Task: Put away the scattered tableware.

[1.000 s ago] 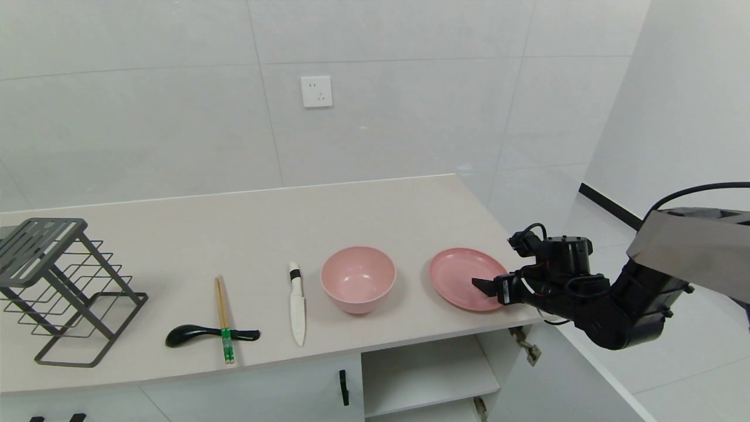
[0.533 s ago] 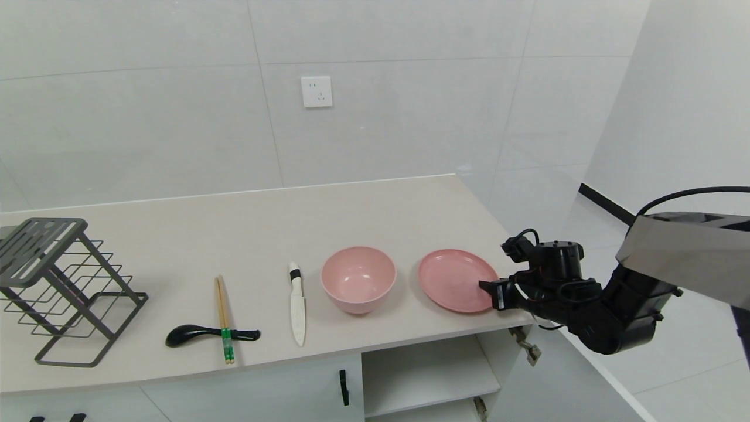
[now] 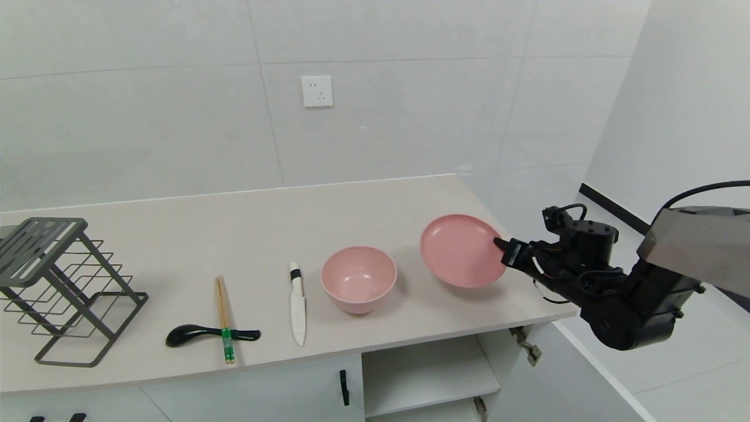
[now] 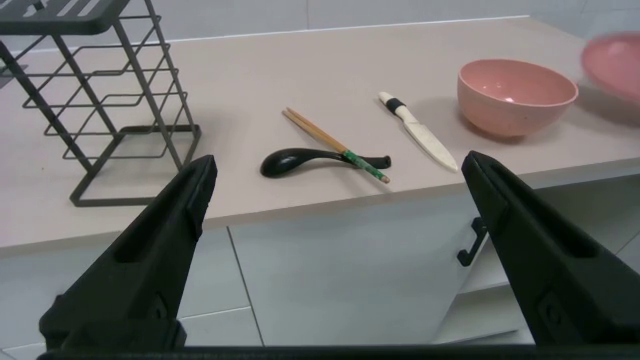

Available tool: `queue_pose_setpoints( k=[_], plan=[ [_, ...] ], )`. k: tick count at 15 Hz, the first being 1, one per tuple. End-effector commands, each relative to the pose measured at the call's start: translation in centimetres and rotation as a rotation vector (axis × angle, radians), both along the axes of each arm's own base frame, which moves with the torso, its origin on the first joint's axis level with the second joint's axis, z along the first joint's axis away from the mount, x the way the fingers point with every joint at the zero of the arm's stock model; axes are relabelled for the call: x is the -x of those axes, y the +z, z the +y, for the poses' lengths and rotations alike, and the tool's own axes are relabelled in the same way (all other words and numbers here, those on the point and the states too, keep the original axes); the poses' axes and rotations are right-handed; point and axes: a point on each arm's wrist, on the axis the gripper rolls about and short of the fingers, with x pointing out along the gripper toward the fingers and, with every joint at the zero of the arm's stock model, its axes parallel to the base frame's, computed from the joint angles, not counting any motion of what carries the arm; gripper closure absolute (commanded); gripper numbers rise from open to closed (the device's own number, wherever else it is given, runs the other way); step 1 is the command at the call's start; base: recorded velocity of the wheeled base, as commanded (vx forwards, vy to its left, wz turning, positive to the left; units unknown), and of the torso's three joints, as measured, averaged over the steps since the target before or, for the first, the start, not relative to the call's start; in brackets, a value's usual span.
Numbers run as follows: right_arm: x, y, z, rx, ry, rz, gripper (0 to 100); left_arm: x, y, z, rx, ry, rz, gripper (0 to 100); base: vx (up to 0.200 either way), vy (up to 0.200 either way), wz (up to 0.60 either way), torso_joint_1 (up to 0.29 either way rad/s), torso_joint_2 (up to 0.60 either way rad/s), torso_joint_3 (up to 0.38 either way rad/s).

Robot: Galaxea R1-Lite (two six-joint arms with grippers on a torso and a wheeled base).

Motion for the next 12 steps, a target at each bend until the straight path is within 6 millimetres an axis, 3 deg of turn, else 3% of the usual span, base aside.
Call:
queue_pose_setpoints(
  k=[1,4,5,12],
  plan=[
    [1.5,3.1,0.8,-0.058,0.021,-0.07,100,0.0,0.0,0.0,0.0,0.0,0.0,0,0.0,0.0,0.0,0.0,0.0,0.0],
    [3.5,4.3,0.9,-0.088,0.038,-0.188,100,0.0,0.0,0.0,0.002,0.002,0.0,0,0.0,0.0,0.0,0.0,0.0,0.0],
    [4.3,4.0,1.0,-0.082,0.043,-0.178,100,0.0,0.0,0.0,0.002,0.002,0.0,0,0.0,0.0,0.0,0.0,0.0,0.0],
    [9.2,7.4,0.6,-0.038,0.075,-0.227,100,0.0,0.0,0.0,0.003,0.0,0.0,0,0.0,0.0,0.0,0.0,0.0,0.0]
  ],
)
